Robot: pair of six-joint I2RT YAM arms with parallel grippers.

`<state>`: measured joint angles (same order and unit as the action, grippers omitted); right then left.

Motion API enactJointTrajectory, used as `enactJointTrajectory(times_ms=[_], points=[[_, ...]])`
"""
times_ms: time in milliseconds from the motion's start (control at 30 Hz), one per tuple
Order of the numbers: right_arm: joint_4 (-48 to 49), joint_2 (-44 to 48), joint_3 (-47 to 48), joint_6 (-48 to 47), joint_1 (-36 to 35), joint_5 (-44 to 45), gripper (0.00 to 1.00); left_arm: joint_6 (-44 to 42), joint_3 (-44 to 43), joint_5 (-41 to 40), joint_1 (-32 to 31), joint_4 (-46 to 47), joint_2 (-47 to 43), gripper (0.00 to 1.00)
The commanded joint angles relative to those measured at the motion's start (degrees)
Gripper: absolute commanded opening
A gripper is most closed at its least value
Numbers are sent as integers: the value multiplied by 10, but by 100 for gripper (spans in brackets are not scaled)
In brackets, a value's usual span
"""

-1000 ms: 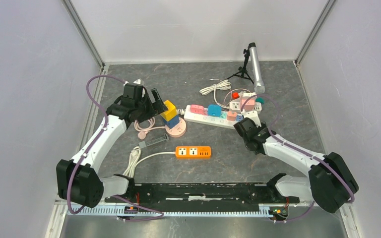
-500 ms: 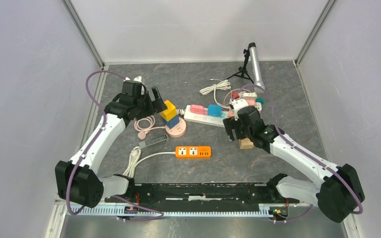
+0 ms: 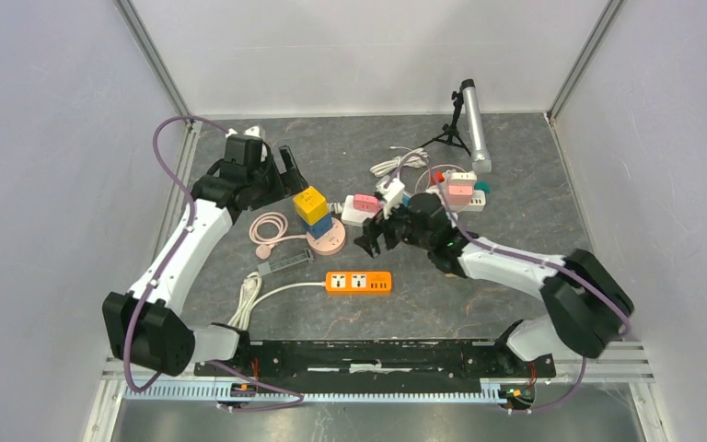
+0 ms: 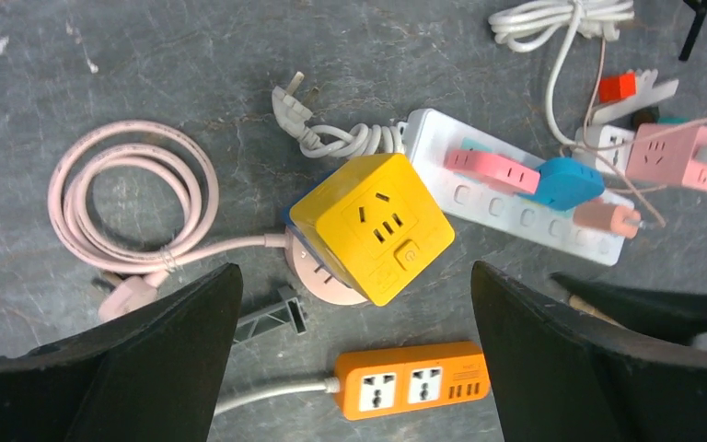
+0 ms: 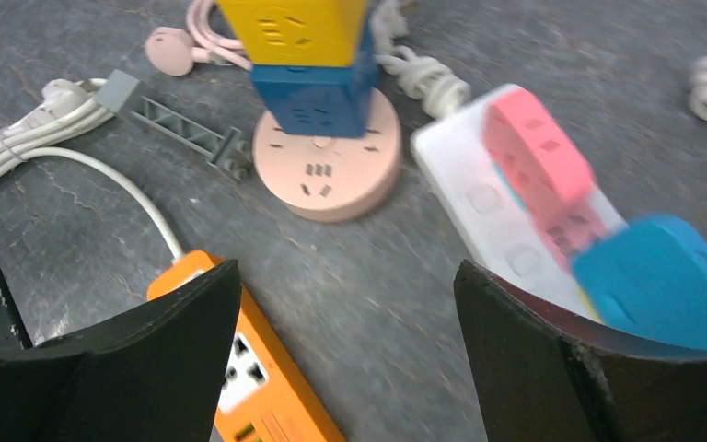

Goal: Pull the plug off the socket

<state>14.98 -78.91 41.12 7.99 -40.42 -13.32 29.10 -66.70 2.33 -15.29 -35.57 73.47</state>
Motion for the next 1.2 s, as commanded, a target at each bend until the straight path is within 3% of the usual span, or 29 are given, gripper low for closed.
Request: enactJointTrajectory(times_ms=[0, 133, 400, 667, 967, 1167], points=[[179, -74, 24, -15, -54, 35, 89, 121, -50, -35, 1, -71, 42, 100], [275, -133, 21, -16, -94, 99, 89, 172, -56, -2, 1, -81, 71, 100], [389, -245, 59, -30, -125, 177, 89, 187, -89, 36, 9, -91, 99, 100], [396, -324, 122, -55, -129, 140, 88, 219, -93, 64, 9, -73, 140, 100], [449, -363, 114, -69, -129, 117, 86, 241, -119, 66, 9, -79, 183, 99], [472, -388, 121, -75, -127, 113, 79, 256, -101, 81, 4, -72, 192, 96]])
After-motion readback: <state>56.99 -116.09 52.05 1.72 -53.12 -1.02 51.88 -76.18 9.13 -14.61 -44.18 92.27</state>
